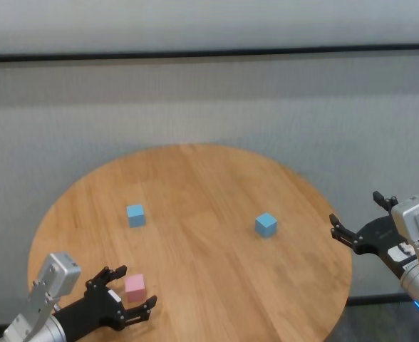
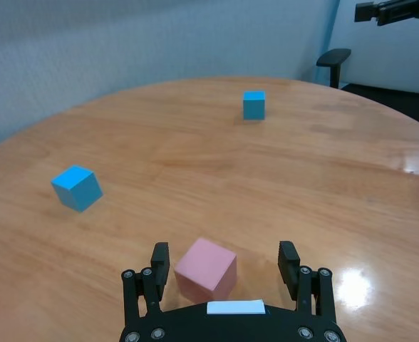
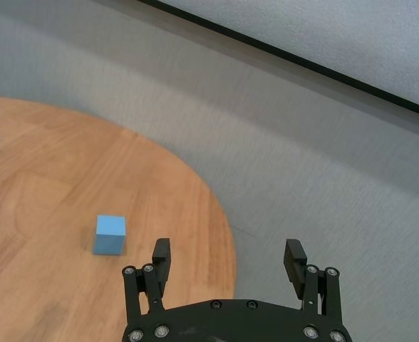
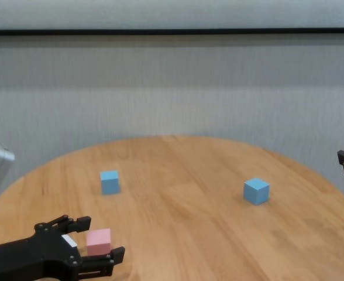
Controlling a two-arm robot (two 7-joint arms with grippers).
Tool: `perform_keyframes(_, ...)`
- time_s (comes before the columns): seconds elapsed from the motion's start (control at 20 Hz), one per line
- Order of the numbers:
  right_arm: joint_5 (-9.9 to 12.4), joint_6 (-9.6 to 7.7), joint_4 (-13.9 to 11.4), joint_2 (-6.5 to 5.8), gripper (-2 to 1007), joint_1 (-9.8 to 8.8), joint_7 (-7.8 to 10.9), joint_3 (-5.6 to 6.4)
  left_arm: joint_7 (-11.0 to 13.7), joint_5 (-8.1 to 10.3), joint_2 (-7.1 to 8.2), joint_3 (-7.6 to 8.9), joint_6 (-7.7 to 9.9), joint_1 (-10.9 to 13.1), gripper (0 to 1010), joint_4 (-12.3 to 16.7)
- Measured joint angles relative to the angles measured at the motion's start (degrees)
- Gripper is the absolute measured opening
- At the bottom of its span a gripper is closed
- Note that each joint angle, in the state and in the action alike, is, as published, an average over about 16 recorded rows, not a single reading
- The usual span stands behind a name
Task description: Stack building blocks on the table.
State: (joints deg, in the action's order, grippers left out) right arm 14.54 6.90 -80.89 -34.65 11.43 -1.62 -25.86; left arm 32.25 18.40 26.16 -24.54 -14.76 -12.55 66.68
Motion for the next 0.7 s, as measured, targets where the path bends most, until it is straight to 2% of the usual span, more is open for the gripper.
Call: perform_keyframes(0.7,0.0,0.0,0.0,0.0,1001,0.0,0.0,0.0,0.92,-1.69,-2.05,0.78,-0.76,-1.02,1003,-3.21)
